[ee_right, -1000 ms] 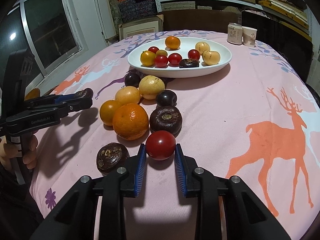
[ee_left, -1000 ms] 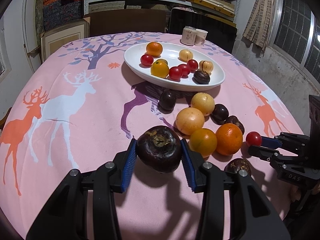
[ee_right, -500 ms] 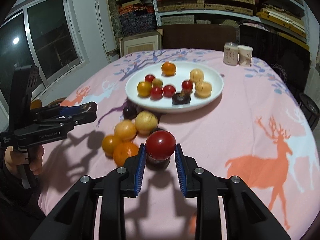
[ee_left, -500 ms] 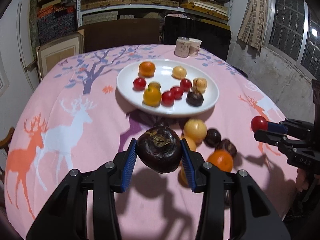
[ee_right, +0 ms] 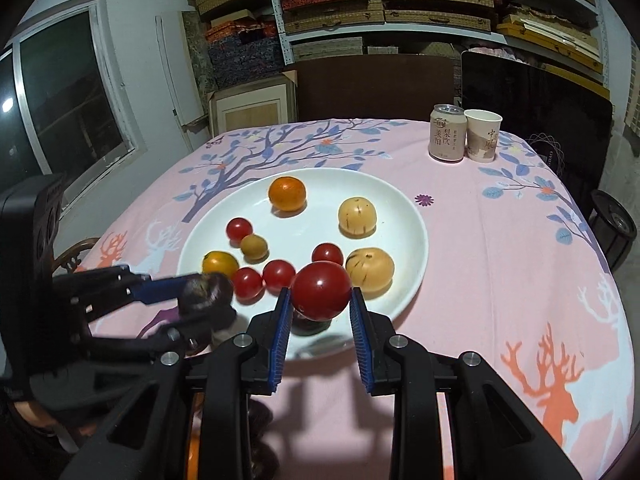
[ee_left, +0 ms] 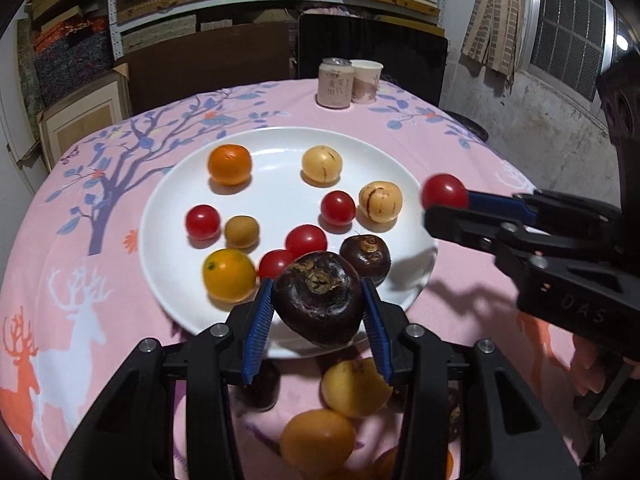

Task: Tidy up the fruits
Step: 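Carry both fruits onto the white plate and open both tools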

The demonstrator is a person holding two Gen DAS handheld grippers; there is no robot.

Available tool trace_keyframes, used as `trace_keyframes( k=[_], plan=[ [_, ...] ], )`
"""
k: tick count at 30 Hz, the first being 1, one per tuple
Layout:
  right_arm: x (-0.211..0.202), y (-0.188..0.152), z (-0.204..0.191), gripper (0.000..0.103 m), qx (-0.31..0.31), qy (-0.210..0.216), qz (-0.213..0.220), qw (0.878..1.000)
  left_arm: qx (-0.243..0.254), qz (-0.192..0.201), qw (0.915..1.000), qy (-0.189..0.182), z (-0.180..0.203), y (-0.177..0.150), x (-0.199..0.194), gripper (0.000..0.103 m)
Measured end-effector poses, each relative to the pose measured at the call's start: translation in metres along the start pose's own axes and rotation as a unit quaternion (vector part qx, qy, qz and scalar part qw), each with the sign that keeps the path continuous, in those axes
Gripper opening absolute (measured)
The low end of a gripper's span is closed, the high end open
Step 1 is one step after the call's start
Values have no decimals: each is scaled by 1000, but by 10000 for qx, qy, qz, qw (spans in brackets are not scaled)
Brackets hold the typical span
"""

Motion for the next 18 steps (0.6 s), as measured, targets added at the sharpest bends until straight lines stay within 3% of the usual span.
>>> trace_keyframes(
  k=[2, 3, 6, 12, 18],
  plan=[
    [9, 2, 2, 37, 45, 48, -48, 10000, 9, -83, 10000, -23, 2, 0, 8, 45],
    [11, 1, 2, 42, 53, 73, -58, 9999, -11, -71, 10000, 12, 2, -1, 9, 55],
    [8, -3, 1, 44, 1, 67, 4, 10000, -72, 98, 9998, 178, -4, -2, -2, 65],
    [-24, -25, 10, 44, 256, 268, 94, 9993, -213, 242, 9992, 223, -11, -27, -34, 66],
    [-45, -75, 22, 44, 490, 379, -131, 9980, -281, 109, 9995, 43, -1, -79, -67, 67]
  ],
)
Point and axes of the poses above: each gripper's, at about its wrist camera, not at the fingertips, and x roughly the way its jaws point, z to its right, y to its top, the point moved 6 cm from there along x, roughly the way its jaws point, and after that the axes turned 15 degrees about x, right-handed, at the moved point
